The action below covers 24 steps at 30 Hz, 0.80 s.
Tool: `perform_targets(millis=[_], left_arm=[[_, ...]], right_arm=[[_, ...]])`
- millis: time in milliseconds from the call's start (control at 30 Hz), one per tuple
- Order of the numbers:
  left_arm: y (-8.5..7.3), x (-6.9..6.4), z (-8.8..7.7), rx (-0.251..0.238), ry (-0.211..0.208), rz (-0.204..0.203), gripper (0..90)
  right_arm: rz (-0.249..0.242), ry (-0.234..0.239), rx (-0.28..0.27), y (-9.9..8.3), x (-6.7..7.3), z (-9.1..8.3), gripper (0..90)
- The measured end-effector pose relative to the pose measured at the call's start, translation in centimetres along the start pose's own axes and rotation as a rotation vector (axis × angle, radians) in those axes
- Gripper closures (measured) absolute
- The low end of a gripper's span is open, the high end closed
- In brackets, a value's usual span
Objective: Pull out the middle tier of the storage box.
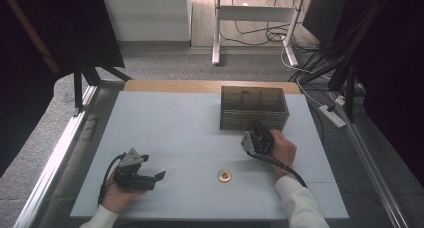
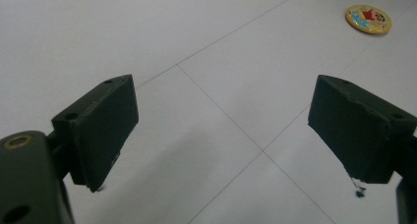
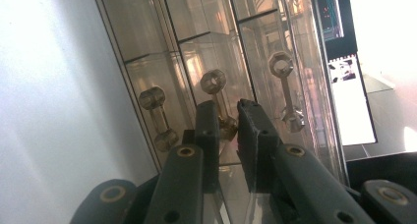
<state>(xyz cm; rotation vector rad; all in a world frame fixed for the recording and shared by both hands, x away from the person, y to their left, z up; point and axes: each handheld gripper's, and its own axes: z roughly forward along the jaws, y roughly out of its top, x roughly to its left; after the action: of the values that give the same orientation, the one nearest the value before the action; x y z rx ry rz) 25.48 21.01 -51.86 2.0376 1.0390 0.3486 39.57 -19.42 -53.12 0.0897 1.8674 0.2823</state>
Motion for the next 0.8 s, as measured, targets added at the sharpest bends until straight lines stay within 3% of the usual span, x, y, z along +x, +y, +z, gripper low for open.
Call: perform_targets(millis=[233,267,300,700,767,800], left_arm=[[-0.03,0.05,-0.02,-0.001,0.0,-0.002,10.9],[-0.03,0.06,-0.02,-0.001,0.0,-0.003,10.9],[-0.04,0.06,-0.03,-0.001,0.0,-0.003,10.9],[-0.04,0.1,-0.1,-0.002,0.002,-0.003,10.9],[-0.05,0.11,-0.1,-0.002,0.001,-0.003,10.9],[-0.05,0.11,-0.1,-0.002,0.001,-0.003,10.9]], right_arm=[[-0.013,-0.006,0.006,0.03,0.04,-0.1,79.4],[-0.012,0.029,-0.001,0.02,-0.09,-0.07,79.4],[-0.015,-0.009,0.006,0.04,0.06,-0.14,79.5],[-0.027,-0.018,0.003,0.15,0.22,-0.51,79.8],[-0.037,-0.014,0.002,0.15,0.18,-0.62,79.8],[-0.031,0.018,-0.005,0.13,0.13,-0.61,79.8]])
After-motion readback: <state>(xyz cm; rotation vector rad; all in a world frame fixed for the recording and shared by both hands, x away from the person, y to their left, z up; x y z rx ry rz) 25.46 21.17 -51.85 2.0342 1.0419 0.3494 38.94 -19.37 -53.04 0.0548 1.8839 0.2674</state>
